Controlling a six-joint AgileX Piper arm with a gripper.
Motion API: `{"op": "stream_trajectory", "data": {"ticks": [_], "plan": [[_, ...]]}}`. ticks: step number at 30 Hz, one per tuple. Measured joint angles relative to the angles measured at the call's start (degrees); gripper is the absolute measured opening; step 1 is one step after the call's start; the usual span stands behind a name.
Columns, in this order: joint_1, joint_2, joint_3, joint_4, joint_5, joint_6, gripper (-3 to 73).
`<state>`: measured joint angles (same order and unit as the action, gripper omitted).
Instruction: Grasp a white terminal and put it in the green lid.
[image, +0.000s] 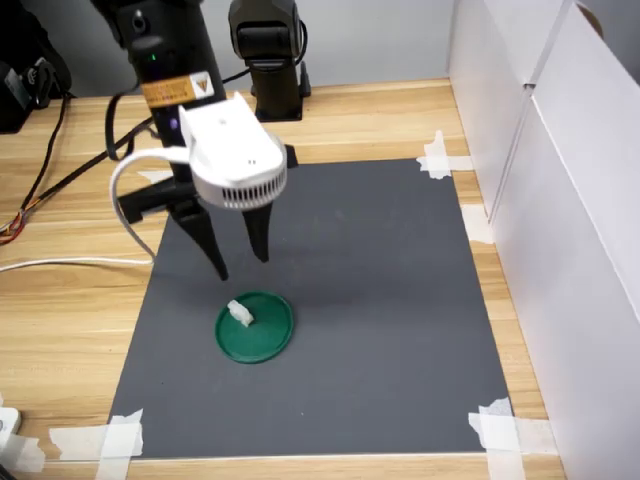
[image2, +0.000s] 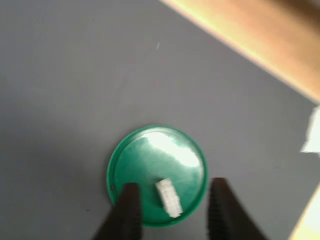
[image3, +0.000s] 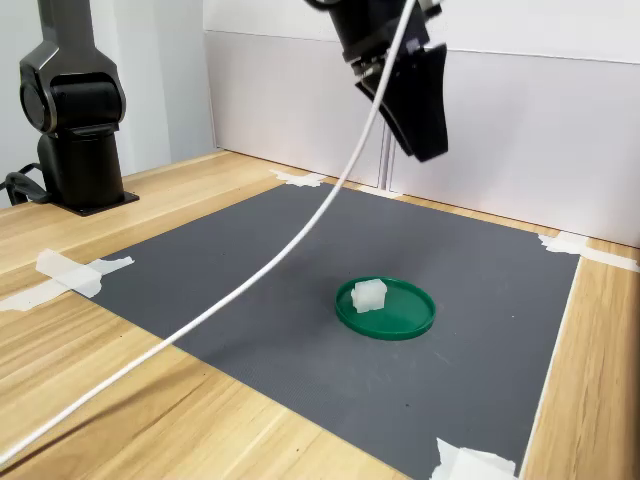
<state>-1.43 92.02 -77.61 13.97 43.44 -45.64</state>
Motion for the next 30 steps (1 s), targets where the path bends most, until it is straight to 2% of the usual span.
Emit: {"op": "stream_trajectory", "data": {"ticks": [5, 7, 14, 19, 22, 25, 30], "plan": [[0.0, -6.51, 5.73, 1.07, -5.03, 0.0, 4.8], [0.0, -9.76, 8.95, 1.66, -8.4, 0.0, 0.6], [0.0, -22.26, 22.03, 5.93, -23.49, 3.38, -1.8], [0.0, -30.75, 28.15, 7.28, -26.47, 10.91, -1.9], [0.0, -36.22, 31.52, 6.31, -26.47, 15.87, -1.9], [0.0, -41.6, 34.88, 3.94, -26.41, 20.18, -1.9], [0.0, -50.63, 39.9, 1.28, -26.46, 23.82, -1.9]]}}
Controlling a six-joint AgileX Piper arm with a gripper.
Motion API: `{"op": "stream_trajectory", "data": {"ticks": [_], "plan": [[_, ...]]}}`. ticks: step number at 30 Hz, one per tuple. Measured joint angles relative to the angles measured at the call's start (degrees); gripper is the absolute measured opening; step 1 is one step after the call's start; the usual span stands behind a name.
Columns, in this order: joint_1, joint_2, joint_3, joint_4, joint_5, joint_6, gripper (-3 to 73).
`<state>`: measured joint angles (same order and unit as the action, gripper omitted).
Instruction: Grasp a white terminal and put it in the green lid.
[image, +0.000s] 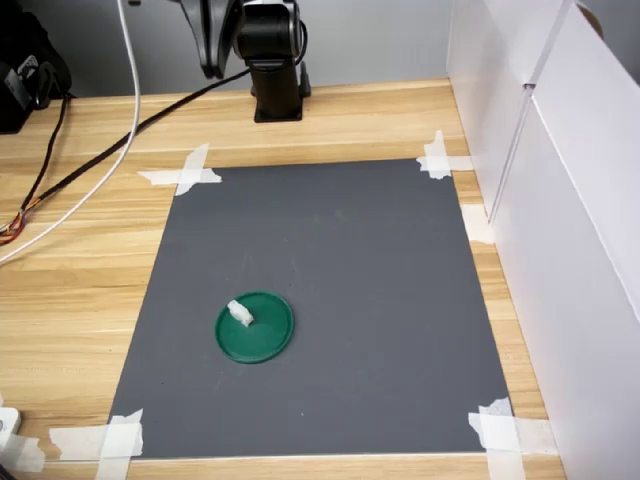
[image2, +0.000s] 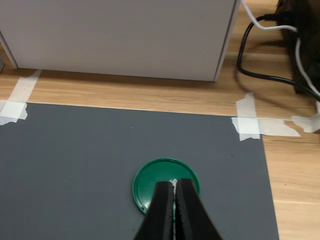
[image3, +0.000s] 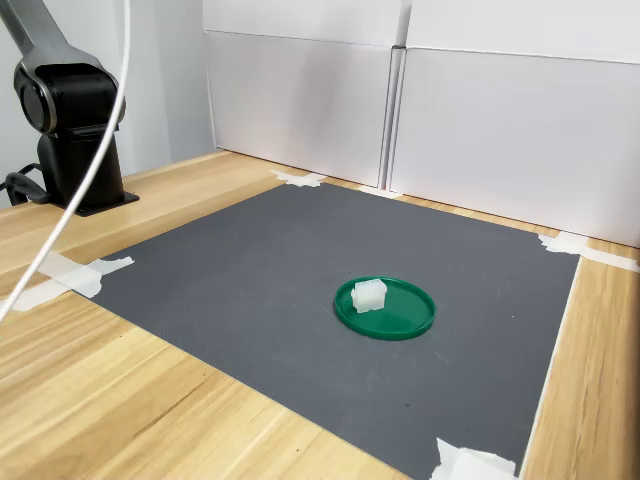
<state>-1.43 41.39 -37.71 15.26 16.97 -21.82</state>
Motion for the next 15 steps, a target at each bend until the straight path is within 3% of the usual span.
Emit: {"op": "stream_trajectory", "data": {"ticks": [15], "plan": [[0.0, -18.77, 19.77, -1.98, 0.48, 2.86, -1.9]]}}
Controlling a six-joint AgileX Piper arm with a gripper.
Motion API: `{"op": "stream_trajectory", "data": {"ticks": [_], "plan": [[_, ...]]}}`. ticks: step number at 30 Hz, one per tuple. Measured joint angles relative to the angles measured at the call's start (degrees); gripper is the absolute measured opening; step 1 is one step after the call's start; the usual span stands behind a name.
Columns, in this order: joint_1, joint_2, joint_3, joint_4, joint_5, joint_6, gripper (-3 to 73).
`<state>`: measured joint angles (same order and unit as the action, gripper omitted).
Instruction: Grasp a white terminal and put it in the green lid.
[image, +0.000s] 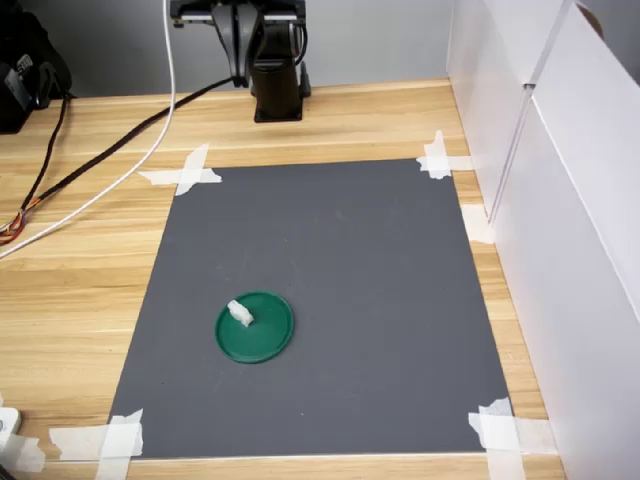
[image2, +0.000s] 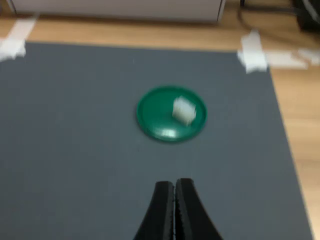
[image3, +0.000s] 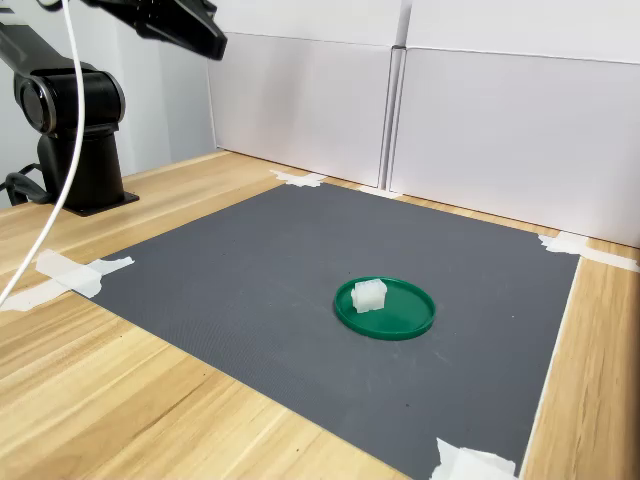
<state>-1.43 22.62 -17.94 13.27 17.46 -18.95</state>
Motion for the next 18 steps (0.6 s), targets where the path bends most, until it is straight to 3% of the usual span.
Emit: {"op": "stream_trajectory", "data": {"ticks": [8, 18], "plan": [[0.0, -7.41, 6.69, -0.17, 0.27, 5.89, -1.9], [0.0, -14.34, 13.3, -2.08, 1.23, 6.49, -1.9]]}}
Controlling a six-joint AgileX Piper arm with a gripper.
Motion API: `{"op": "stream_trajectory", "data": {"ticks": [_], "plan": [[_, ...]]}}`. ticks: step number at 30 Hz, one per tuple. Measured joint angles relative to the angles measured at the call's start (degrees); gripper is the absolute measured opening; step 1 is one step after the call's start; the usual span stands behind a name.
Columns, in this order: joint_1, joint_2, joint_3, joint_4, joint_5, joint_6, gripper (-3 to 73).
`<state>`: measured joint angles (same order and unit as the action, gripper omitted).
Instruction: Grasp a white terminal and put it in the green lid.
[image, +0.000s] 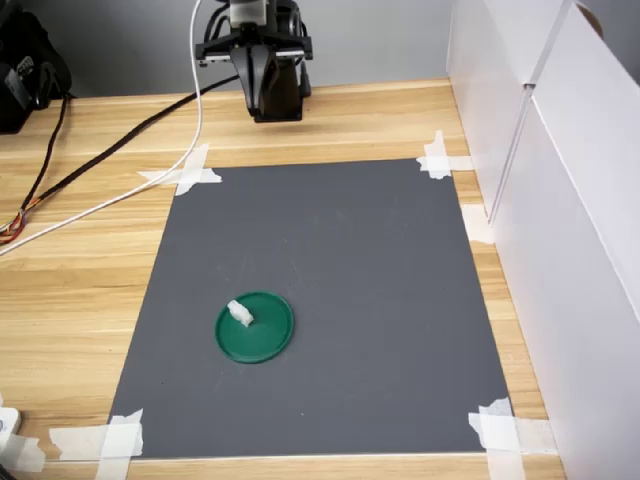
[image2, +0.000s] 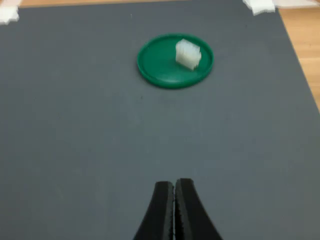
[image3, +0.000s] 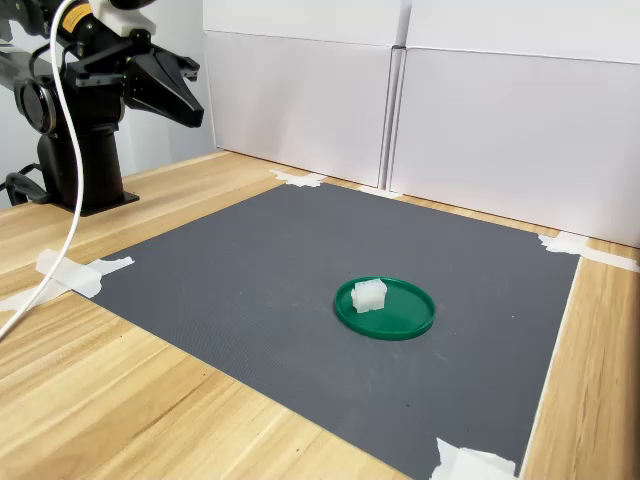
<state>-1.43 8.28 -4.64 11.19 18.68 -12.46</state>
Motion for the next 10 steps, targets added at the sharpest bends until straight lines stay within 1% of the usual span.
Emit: {"op": "stream_trajectory", "data": {"ticks": [10], "plan": [[0.0, -3.01, 2.97, -0.19, 1.7, 0.0, -2.1]]}}
